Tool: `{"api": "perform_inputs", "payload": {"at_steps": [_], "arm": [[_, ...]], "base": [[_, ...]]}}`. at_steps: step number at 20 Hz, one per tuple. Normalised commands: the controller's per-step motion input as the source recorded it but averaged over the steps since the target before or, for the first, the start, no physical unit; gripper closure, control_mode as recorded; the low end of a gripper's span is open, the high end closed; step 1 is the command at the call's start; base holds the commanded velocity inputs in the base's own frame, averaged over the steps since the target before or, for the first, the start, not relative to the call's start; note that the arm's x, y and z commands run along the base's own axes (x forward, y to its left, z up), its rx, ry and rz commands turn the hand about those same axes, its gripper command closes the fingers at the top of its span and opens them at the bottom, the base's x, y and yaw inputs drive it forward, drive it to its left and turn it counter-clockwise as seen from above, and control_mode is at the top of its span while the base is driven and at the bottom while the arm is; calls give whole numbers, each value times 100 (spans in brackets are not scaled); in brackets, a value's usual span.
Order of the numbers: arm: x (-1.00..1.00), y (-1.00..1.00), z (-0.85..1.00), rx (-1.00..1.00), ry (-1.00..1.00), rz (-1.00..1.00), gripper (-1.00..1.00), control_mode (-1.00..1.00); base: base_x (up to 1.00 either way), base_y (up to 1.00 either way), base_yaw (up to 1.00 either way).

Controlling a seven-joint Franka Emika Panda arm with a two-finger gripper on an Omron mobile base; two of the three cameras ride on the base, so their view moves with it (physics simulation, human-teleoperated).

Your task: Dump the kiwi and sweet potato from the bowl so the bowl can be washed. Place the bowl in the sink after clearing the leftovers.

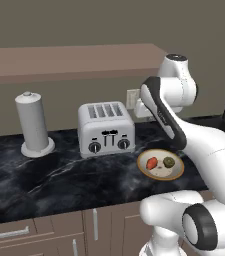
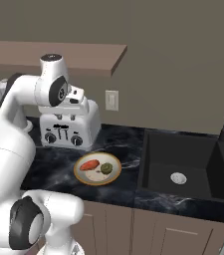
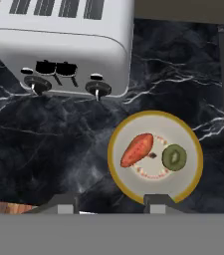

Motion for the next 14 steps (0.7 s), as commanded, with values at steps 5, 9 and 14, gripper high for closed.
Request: {"api": "perform_inputs", "payload": {"at_steps": [5,9,14], "arm": [[-28,-37,-2,5,0,-10,-100,-100],[-47,-98,-14,11,3,-26,-100,-100],[-58,-100,-53,26,4,-29,-100,-100]], "base": [[0,0,0],[0,0,0],[0,0,0]]}}
